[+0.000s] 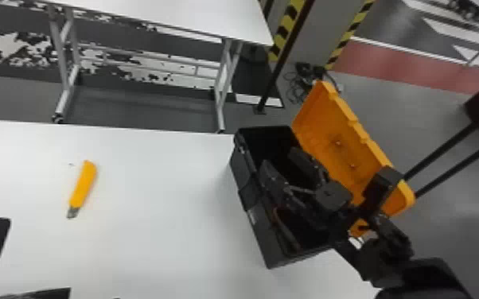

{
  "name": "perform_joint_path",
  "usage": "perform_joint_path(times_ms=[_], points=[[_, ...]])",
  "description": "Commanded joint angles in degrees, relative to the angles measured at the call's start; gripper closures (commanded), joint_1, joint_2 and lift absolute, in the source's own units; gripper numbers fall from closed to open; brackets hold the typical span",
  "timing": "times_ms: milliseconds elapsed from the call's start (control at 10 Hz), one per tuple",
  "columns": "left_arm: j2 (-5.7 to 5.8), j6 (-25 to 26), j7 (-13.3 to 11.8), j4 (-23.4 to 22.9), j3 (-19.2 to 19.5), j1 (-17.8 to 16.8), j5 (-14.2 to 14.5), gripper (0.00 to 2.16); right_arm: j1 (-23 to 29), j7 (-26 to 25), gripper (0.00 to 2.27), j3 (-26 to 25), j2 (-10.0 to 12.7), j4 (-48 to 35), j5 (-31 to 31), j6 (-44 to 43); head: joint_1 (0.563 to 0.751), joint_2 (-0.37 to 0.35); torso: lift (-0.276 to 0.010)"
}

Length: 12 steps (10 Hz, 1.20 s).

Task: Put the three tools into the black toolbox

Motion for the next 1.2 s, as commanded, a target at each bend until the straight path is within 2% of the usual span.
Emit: perform_joint_path(times_ms=[0,100,200,400,500,700,800,1100], points=[[-0.06,-6.3,1.7,0.8,1.4,0.3,0.1,0.03,-0.1,2.1,0.07,0.8,2.3,-0.2,-3.5,5.3,0.695,-0.318,-0.051],[-0.15,-12.2,3.4,2.6,2.5,0.1,0.0,0.03,0.0,3.7,0.07,1.7,3.5,-0.8,-3.9,6.5,0.695,-0.263,-0.051],[-0.24,-15.8,5.1,4.4,3.3,-1.2,0.0,0.03,0.4,4.6,0.07,2.3,4.0,-2.0,-3.9,8.5,0.695,-0.232,-0.051],[-0.33,-16.6,9.4,6.3,3.7,-4.7,0.1,0.03,2.5,5.4,0.07,2.3,5.2,-5.9,-3.8,10.7,0.695,-0.136,-0.051],[-0.41,-19.6,10.8,8.4,3.9,-6.4,0.3,0.03,3.5,5.6,0.07,2.3,5.8,-7.1,-3.8,11.6,0.695,-0.099,-0.051],[-0.59,-37.0,12.8,16.3,3.9,-8.0,0.4,0.03,5.5,5.7,0.08,2.5,6.6,-9.6,-3.8,13.2,0.695,-0.058,-0.051],[-0.68,-43.4,14.6,20.1,3.9,-8.7,0.8,0.03,6.2,5.7,0.08,2.5,6.9,-10.9,-3.7,14.3,0.695,-0.051,-0.051],[-0.85,-56.7,18.8,30.1,3.2,-11.5,1.9,0.03,7.2,6.6,0.08,3.4,9.3,-13.1,-3.4,19.2,0.695,-0.011,-0.051]])
